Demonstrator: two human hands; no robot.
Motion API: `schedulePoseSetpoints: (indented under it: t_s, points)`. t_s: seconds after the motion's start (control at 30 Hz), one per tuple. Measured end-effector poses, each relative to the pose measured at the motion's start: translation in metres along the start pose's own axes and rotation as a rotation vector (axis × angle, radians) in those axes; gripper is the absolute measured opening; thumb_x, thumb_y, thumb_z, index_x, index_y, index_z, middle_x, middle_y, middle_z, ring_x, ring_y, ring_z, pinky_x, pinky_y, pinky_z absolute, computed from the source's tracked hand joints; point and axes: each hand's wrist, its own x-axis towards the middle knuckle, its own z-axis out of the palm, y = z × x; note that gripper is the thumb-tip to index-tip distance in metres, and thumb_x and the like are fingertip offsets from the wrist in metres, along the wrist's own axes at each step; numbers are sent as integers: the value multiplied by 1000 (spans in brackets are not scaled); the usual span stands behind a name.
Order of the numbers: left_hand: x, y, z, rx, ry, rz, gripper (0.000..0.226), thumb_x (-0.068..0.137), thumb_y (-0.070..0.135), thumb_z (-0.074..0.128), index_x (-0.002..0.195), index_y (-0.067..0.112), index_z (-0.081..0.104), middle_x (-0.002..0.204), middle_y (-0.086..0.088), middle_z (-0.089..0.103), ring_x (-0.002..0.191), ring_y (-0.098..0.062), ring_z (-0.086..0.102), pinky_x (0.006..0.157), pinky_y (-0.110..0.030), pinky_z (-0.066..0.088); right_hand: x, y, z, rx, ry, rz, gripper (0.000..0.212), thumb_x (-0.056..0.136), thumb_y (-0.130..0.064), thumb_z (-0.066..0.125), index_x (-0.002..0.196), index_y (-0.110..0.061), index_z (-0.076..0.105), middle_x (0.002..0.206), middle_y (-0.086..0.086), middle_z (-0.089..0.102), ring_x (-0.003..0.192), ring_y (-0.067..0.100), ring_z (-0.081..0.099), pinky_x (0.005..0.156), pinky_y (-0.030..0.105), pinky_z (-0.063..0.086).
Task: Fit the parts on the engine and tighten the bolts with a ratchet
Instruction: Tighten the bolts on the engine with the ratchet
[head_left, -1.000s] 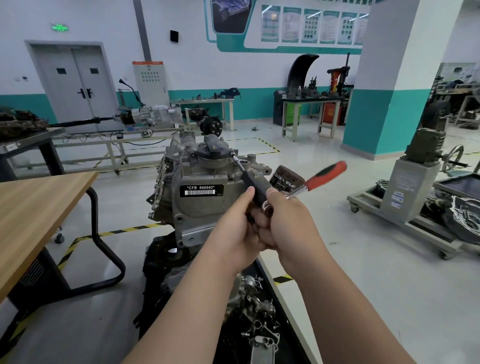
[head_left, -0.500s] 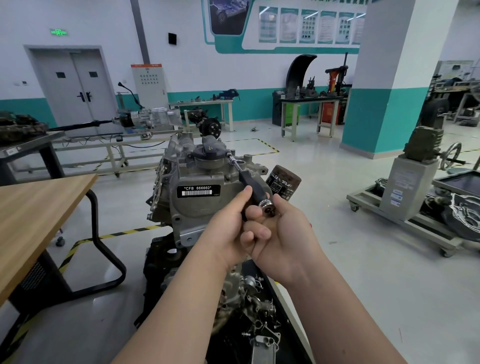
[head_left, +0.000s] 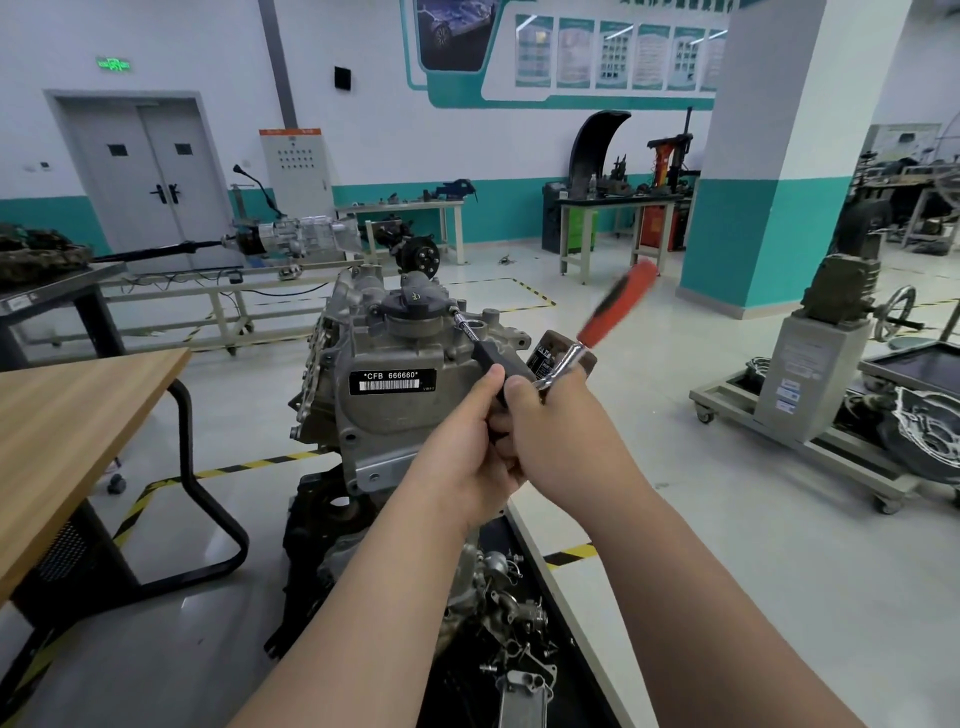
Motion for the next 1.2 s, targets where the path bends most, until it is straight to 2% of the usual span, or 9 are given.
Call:
schedulePoseSetpoints:
  t_s: [0.07, 0.13, 0.27, 0.47, 0.6, 0.67, 0.83, 1.07, 1.2]
  points:
    - [0, 1, 1, -12, -6, -11, 30, 91, 44, 55, 106, 20, 64, 107, -3, 55, 96, -21, 53, 93, -32, 44, -2, -2, 0, -438, 88, -147, 61, 101, -37, 34, 150, -9, 10, 78, 1, 55, 72, 28, 56, 62, 35, 39]
    - [2, 2, 0, -37, -55, -19, 32, 96, 45, 50, 93, 21, 71, 85, 2, 70, 77, -14, 67, 74, -29, 51, -5, -7, 0, -690, 142, -270, 61, 102, -38, 31, 152, -17, 3, 69, -3, 41, 65, 26, 48, 57, 33, 34]
    - [2, 5, -1, -46, -81, -7, 31, 97, 45, 49, 85, 23, 67, 68, 3, 67, 62, -11, 65, 61, -26, 47, -1, -11, 4, -720, 111, -273, 59, 102, -39, 29, 153, -20, 5, 79, 2, 49, 67, 26, 48, 57, 33, 35]
    - [0, 5, -2, -6, 12, -21, 27, 94, 42, 54, 86, 18, 64, 83, 1, 60, 79, -17, 59, 76, -27, 43, 5, 4, 9, -121, 41, -154, 41, 99, -36, 41, 132, -12, 35, 77, -6, 50, 74, 21, 55, 65, 35, 44]
    - [4, 1, -5, 85, 17, 15, 54, 95, 44, 51, 46, 20, 49, 45, 2, 39, 42, -15, 41, 48, -20, 35, 11, 13, 11, 431, 1, 130, 33, 95, -38, 46, 100, -6, 54, 61, 6, 57, 53, 24, 51, 66, 43, 48]
    - [5, 0, -8, 107, -14, 16, 62, 96, 43, 48, 39, 19, 47, 38, 3, 40, 31, -14, 40, 38, -18, 30, 8, 14, 11, 760, -62, 244, 33, 98, -35, 45, 90, -6, 59, 52, 6, 50, 39, 19, 40, 56, 37, 45]
    - [5, 2, -11, 55, -9, -6, 28, 97, 38, 51, 97, 10, 50, 52, 2, 60, 35, -13, 55, 30, -15, 33, 2, 14, 6, 1400, -262, 427, 37, 102, -35, 37, 108, -3, 56, 55, 0, 41, 35, 10, 27, 39, 20, 37]
    - [9, -2, -13, 52, -7, -68, 34, 94, 39, 56, 73, 12, 56, 47, 4, 55, 30, -11, 50, 26, -14, 31, -4, 15, 13, 1516, -311, 489, 31, 101, -36, 36, 111, -13, 55, 55, -4, 39, 32, 7, 27, 38, 16, 34]
    - [11, -1, -15, 79, 4, -52, 30, 93, 41, 56, 84, 12, 59, 45, 5, 51, 29, -10, 48, 26, -13, 30, -5, 12, 15, 1490, -298, 485, 29, 101, -34, 36, 110, -13, 54, 56, -3, 40, 32, 8, 27, 38, 17, 35]
